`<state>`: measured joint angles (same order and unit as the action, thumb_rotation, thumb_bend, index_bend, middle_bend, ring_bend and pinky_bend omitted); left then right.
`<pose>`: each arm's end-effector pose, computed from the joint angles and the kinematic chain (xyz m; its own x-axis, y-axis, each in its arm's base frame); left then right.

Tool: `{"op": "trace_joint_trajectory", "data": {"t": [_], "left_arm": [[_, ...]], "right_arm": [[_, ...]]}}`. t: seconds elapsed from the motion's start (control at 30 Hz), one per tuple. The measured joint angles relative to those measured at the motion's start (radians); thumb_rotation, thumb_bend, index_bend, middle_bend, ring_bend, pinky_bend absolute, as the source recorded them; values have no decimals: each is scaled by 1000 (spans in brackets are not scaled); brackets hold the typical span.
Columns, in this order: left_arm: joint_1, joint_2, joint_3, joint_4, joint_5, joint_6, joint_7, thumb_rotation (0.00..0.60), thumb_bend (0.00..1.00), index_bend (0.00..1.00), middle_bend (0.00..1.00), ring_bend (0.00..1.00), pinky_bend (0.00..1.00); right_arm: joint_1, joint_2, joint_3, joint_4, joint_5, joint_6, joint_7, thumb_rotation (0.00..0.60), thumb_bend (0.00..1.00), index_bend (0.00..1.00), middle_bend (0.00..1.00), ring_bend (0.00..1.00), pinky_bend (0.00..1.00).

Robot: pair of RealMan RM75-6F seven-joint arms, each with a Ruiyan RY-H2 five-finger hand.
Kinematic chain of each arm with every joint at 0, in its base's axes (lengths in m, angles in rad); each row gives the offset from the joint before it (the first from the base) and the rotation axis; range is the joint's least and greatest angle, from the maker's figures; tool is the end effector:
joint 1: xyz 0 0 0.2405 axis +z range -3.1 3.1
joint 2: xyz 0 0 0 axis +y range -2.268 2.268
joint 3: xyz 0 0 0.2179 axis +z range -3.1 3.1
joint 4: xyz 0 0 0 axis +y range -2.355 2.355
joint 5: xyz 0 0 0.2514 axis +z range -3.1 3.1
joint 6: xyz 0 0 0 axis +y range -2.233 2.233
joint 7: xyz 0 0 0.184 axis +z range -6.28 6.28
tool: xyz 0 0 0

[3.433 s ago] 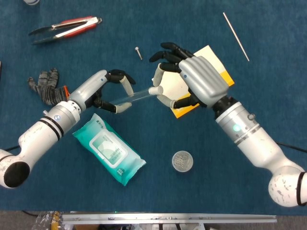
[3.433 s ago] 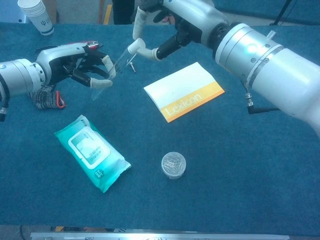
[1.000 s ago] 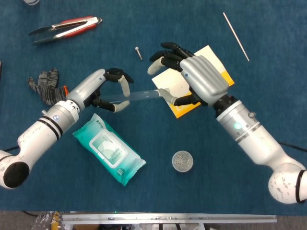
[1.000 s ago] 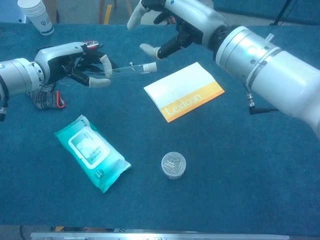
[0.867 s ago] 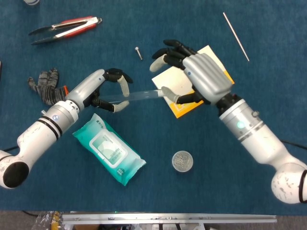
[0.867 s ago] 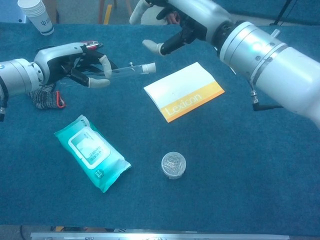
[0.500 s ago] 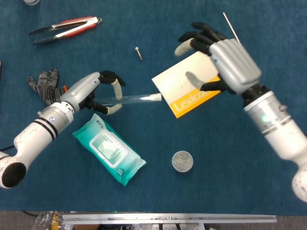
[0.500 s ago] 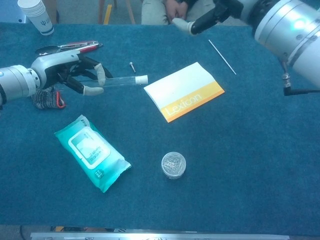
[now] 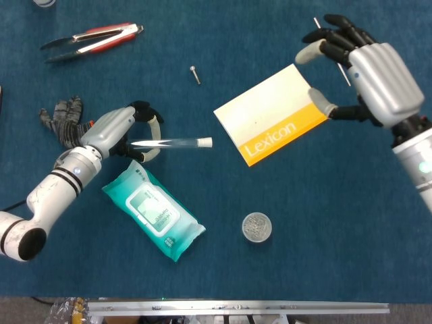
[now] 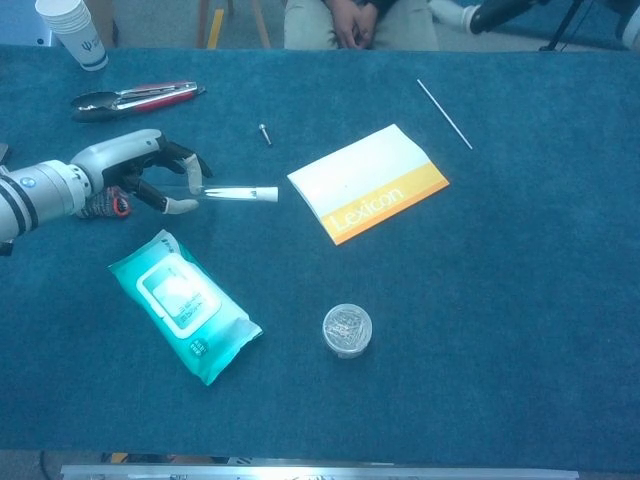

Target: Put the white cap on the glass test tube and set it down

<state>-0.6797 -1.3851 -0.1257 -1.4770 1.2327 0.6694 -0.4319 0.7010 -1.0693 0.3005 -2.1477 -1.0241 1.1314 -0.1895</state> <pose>-0.1795 0.3454 -0.0729 -0.0585 0.6272 0.7766 0.9917 -0.0526 0.1172 -0.0228 -0.3224 0.0596 0.0875 -0.2180 0.9720 -0.9313 -0.3641 0.0022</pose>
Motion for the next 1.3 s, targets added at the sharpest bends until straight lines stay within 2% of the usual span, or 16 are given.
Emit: {"op": "trace_joint_trajectory", "data": {"t": [0.2, 0.37, 0.53, 0.67, 0.8, 0.97, 1.3], "left_arm": [[12, -66, 19, 97, 48, 33, -10, 600, 295, 530, 226, 8, 82], [13, -101, 38, 161, 84, 43, -11, 600, 295, 431, 156, 0, 64], [11, -107, 44, 177, 89, 43, -2, 600, 295, 321, 113, 0, 62], [12, -99, 43, 169, 88, 48, 4, 600, 295, 301, 100, 0, 62], [18, -70, 35, 135, 93, 80, 13, 600, 295, 291, 96, 0, 62], [40, 19, 19, 42, 103, 166, 71, 600, 295, 285, 96, 0, 62], [147, 208, 7, -162, 63, 390, 330, 600, 295, 284, 110, 0, 62]], "right_arm": [[-21, 36, -5, -13, -25, -4, 26, 600, 319, 369, 261, 90, 189], [-28, 47, -4, -18, -33, -7, 42, 600, 320, 369, 261, 90, 189], [-34, 56, -2, -20, -41, -7, 56, 600, 320, 369, 261, 90, 188], [-41, 65, 1, -22, -50, -2, 65, 600, 320, 369, 261, 90, 189], [-60, 82, -2, -24, -62, 13, 71, 600, 320, 368, 261, 90, 189], [-107, 120, -27, -22, -76, 40, 70, 600, 321, 369, 261, 90, 188], [-267, 170, -126, 13, -139, 170, 55, 600, 323, 369, 261, 90, 188]]}}
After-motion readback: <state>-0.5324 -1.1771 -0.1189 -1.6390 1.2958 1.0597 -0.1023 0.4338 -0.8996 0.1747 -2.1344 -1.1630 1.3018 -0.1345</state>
